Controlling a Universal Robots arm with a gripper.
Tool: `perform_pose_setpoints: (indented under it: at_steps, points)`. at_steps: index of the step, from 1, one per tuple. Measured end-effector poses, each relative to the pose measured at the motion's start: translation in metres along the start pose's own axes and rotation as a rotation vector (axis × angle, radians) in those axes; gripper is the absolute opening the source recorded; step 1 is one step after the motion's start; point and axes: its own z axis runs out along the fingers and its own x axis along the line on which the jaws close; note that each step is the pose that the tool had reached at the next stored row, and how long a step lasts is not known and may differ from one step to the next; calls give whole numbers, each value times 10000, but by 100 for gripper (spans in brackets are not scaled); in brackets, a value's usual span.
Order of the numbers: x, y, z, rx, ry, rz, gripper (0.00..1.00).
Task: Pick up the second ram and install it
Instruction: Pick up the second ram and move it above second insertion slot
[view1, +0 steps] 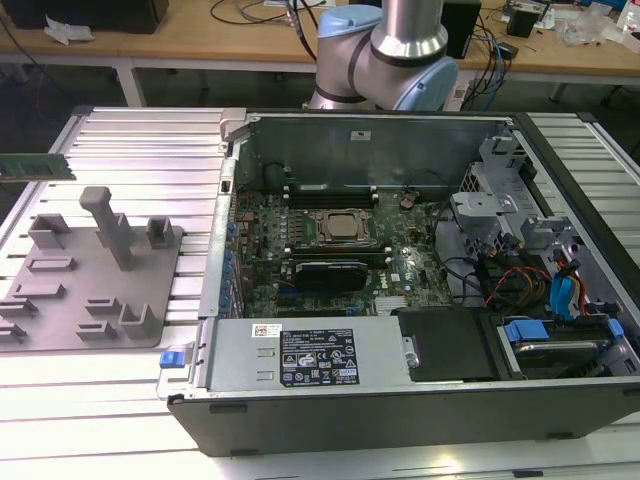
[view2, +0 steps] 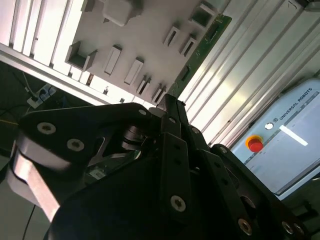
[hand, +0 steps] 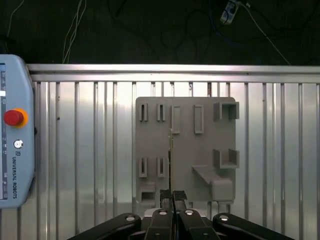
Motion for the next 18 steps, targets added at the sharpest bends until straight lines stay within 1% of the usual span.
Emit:
perform_pose_setpoints:
  at_steps: [1, 6, 10, 12, 13, 14, 15, 16, 17, 18]
  points:
    - [0, -47, -1, 1, 0, 1, 9]
    - [0, -173, -1, 0, 0, 1, 9]
    - [1, -314, 1, 0, 0, 0, 9]
    - [0, -441, 1, -1, 0, 1, 9]
    - [0, -522, 0, -1, 0, 0, 9]
    - [-1, -627, 1, -1, 0, 1, 9]
    - [-3, -691, 1, -2, 0, 1, 9]
    - [-4, -731, 1, -4, 1, 0, 9]
    - [-6, -797, 2, -4, 0, -1, 9]
    - [-8, -896, 4, -7, 1, 2, 9]
